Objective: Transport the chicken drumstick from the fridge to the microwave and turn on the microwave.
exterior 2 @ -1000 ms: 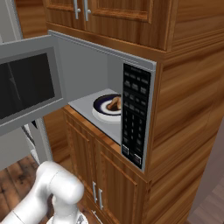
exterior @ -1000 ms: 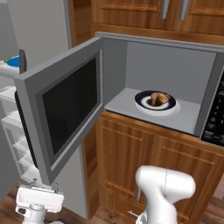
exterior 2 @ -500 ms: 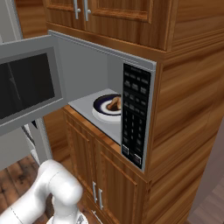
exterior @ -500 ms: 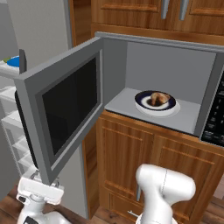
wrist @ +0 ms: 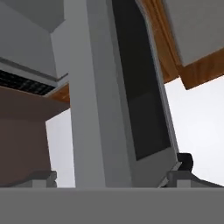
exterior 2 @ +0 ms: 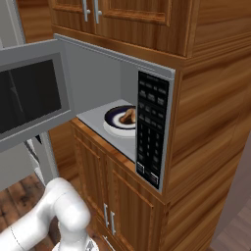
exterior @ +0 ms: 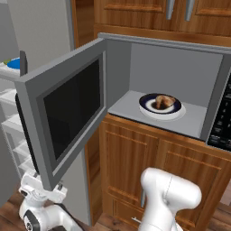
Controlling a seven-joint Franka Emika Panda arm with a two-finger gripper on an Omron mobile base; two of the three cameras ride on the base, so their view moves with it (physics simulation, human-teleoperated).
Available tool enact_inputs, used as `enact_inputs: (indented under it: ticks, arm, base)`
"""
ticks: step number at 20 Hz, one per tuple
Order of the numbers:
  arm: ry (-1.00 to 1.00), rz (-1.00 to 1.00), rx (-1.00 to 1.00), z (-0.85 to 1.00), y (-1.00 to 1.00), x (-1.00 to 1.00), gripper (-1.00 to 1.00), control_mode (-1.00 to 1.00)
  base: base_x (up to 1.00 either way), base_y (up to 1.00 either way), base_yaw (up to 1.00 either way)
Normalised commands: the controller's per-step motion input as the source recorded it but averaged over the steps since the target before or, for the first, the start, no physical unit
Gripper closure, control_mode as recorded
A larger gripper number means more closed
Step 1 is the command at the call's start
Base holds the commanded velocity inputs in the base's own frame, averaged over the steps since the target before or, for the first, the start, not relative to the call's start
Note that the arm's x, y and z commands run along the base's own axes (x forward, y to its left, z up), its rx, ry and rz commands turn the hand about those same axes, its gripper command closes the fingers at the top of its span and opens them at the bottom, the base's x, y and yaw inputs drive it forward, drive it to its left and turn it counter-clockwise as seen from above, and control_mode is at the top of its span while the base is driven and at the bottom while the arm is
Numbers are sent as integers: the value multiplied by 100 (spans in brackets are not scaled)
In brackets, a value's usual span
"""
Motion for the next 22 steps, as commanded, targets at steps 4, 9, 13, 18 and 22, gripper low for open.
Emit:
enact_inputs:
  ticks: [4,9,13,18,22]
  arm:
    - [-39,-24,6,27,0,-13,-100,-100]
    - [-37,-18,9,32,-6,-15,-100,-100]
    - [-29,-7,16,24,-34,-1,-100,-100]
    - [-9,6,35,29,-77,-16,-100,-100]
    - [0,22,51,25,-98,-37,-100,-100]
  base:
    - [0,0,0]
    - [0,0,0]
    - [0,0,0]
    - [0,0,0]
    - [0,0,0]
